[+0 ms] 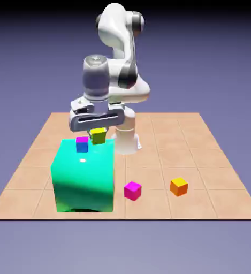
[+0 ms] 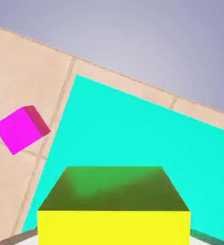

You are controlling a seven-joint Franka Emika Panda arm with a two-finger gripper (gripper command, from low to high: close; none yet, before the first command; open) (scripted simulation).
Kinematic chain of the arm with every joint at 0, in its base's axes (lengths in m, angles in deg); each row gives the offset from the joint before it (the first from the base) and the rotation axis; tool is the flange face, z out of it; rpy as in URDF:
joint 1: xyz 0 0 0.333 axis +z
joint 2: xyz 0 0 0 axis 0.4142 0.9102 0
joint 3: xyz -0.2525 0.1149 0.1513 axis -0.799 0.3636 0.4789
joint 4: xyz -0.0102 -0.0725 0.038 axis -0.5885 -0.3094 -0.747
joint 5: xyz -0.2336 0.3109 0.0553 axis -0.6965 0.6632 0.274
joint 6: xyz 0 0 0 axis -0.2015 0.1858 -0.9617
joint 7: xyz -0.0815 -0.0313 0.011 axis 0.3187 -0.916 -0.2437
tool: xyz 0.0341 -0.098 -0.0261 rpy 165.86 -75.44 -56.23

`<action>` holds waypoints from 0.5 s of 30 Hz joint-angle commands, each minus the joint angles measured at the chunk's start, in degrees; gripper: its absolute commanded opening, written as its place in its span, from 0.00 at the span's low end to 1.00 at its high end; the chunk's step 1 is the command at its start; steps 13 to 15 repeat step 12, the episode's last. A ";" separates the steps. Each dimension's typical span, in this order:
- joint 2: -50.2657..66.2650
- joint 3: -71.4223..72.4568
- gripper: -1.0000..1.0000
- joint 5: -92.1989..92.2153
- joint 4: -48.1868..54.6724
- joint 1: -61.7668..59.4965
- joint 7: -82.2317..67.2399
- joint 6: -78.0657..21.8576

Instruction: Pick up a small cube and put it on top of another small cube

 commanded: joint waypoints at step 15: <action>-2.40 -1.59 1.00 -1.46 -6.81 -5.03 4.81 4.22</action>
